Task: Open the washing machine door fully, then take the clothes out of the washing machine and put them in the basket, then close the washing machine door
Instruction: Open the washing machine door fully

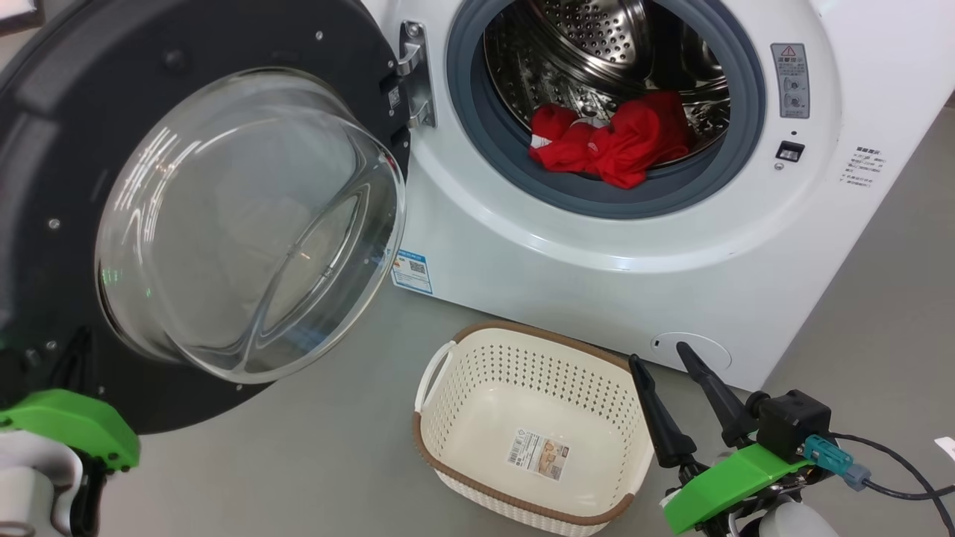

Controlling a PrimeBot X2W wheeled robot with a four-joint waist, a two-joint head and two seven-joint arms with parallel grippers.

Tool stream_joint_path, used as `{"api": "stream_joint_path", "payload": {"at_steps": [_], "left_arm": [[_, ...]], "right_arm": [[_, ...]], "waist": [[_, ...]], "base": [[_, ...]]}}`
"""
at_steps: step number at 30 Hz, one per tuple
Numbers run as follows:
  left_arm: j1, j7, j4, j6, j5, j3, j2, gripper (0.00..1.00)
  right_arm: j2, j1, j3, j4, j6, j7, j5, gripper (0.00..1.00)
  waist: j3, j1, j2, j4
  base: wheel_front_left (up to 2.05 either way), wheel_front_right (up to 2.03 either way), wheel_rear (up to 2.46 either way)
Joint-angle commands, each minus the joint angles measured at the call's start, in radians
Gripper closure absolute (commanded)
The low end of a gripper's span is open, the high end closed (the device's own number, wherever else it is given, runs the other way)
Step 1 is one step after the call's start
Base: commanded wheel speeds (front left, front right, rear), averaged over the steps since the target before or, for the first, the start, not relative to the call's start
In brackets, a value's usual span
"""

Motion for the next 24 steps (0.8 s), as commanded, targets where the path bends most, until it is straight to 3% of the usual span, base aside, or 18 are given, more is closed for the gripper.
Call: {"api": "stream_joint_path", "payload": {"at_steps": [1,8,9,10,11,12,24], "left_arm": [[0.001,-0.015,-0.032,-0.004,-0.006,0.031,0.045,1.00],[0.098,-0.019,-0.185,0.008,-0.010,0.043,0.020,1.00],[0.132,-0.020,-0.244,0.017,-0.012,0.046,0.008,0.64],[0.148,-0.020,-0.273,0.021,-0.015,0.047,0.002,0.50],[0.165,-0.020,-0.302,0.025,-0.020,0.049,-0.005,0.15],[0.182,-0.020,-0.334,0.032,-0.023,0.051,-0.012,0.00],[0.368,0.029,-0.675,0.120,-0.032,0.037,-0.062,0.00]], "right_arm": [[0.002,-0.029,0.023,-0.024,0.007,-0.009,0.002,0.00],[0.002,-0.024,0.017,-0.025,0.007,-0.009,-0.001,0.00],[0.002,-0.024,0.014,-0.024,0.007,-0.009,-0.003,0.00],[0.002,-0.025,0.014,-0.024,0.007,-0.009,-0.003,0.00],[0.002,-0.025,0.016,-0.024,0.007,-0.009,-0.004,0.00],[0.002,-0.025,0.016,-0.024,0.007,-0.009,-0.004,0.00],[0.002,-0.036,0.024,-0.021,0.007,-0.009,-0.023,0.00]], "waist": [[0.000,0.0000,0.0000,-0.002],[-0.004,0.0000,0.0000,-0.016],[-0.005,0.0000,0.0000,-0.022],[-0.007,0.0000,0.0000,-0.025],[-0.008,0.0000,0.0000,-0.031],[-0.009,0.0000,0.0000,-0.036],[-0.010,0.0000,0.0000,-0.160]], "base": [[0.00,0.00,0.00],[0.00,0.00,0.00],[0.00,0.00,0.00],[0.00,0.00,0.00],[0.00,0.00,0.00],[0.00,0.00,0.00],[0.00,0.00,0.00]]}}
